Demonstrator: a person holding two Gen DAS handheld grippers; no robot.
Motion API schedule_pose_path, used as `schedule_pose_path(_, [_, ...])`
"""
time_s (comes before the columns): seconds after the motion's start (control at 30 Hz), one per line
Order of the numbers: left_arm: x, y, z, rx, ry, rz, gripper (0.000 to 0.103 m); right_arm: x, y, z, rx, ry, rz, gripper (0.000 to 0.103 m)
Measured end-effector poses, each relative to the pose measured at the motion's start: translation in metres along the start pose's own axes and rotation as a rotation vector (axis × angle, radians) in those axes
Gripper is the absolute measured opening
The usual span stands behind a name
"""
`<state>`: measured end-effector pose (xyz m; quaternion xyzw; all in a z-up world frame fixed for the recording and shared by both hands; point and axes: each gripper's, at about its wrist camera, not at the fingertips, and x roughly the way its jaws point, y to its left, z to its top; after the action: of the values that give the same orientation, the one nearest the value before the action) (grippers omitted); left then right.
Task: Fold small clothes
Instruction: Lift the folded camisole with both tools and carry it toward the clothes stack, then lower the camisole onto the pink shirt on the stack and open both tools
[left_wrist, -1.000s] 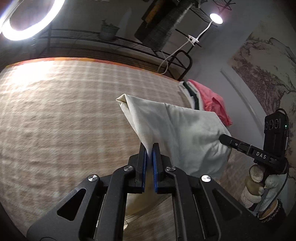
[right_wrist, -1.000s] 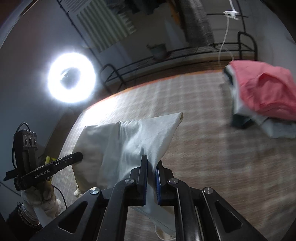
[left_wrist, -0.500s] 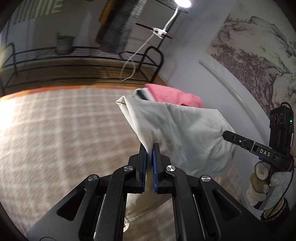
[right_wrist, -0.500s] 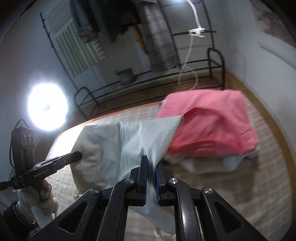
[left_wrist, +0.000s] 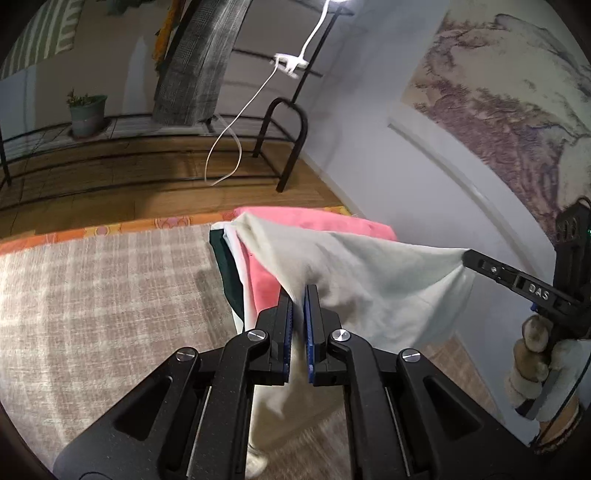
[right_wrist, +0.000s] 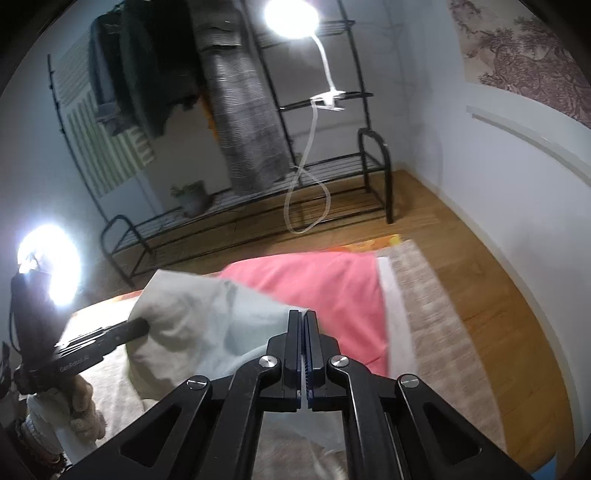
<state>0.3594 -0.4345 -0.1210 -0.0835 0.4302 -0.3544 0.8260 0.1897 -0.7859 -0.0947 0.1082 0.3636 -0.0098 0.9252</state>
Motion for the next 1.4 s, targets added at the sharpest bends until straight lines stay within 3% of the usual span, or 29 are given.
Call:
schedule_pose_path(0.07, [0.003,0.008,-0.002,-0.018,0.004,-0.019,0.004,0.009,-0.009,0.001,0.024,-0.002,0.035,0.001])
schedule_pose_path(0.1, [0.004,0.01,-0.004,-0.01,0.008,-0.015,0.004,0.015,-0.016,-0.004,0.061,0.012,0.092,0.006])
schedule_pose_path(0.13, [0.004,0.014,-0.005,-0.003,0.013,-0.007,0.004,0.019,-0.021,-0.008,0.08,0.022,0.108,0.023])
schedule_pose_path(0.17, [0.004,0.02,-0.007,-0.008,0.022,-0.006,0.004,0.025,-0.027,-0.014,0.107,0.043,0.146,0.033])
schedule_pose_path(0.2, [0.005,0.029,-0.009,-0.025,0.034,-0.008,0.004,0.028,-0.03,-0.019,0.119,0.05,0.157,0.036])
schedule_pose_path(0.3, [0.009,0.045,-0.012,-0.062,0.056,-0.004,0.004,0.039,-0.037,-0.036,0.136,0.075,0.176,0.036])
schedule_pose_path(0.43, [0.013,0.046,-0.014,-0.026,0.067,0.01,0.004,0.051,-0.051,-0.062,0.226,0.122,0.25,0.036])
schedule_pose_path(0.47, [0.013,0.044,-0.013,-0.014,0.066,0.014,0.004,0.05,-0.056,-0.069,0.265,0.118,0.31,0.036])
schedule_pose_path(0.57, [0.015,0.044,-0.011,-0.01,0.068,0.013,0.004,0.047,-0.069,-0.072,0.336,0.075,0.366,0.037])
schedule_pose_path(0.67, [0.018,0.043,-0.01,-0.005,0.073,0.021,0.004,0.048,-0.076,-0.064,0.373,0.029,0.354,0.04])
schedule_pose_path(0.83, [0.022,0.04,-0.011,0.007,0.076,0.033,0.004,0.08,-0.072,-0.047,0.362,0.047,0.309,0.041])
schedule_pose_path(0.9, [0.023,0.038,-0.011,0.016,0.076,0.04,0.004,0.091,-0.071,-0.047,0.368,0.064,0.32,0.04])
schedule_pose_path(0.97, [0.023,0.037,-0.012,0.024,0.075,0.044,0.004,0.097,-0.064,-0.046,0.338,0.061,0.31,0.029])
schedule_pose_path(1.03, [0.02,0.036,-0.014,0.023,0.067,0.042,0.004,0.096,-0.056,-0.046,0.305,0.052,0.296,0.009])
schedule_pose_path(1.1, [0.015,0.033,-0.015,0.03,0.058,0.04,0.004,0.084,-0.049,-0.047,0.28,0.025,0.293,0.003])
schedule_pose_path(1.27, [-0.006,0.017,-0.019,0.08,0.031,0.016,0.004,0.035,-0.041,-0.047,0.259,-0.067,0.281,0.0])
schedule_pose_path(1.4, [-0.006,0.005,-0.02,0.139,0.032,0.044,0.003,0.0,-0.04,-0.036,0.222,-0.124,0.277,0.0])
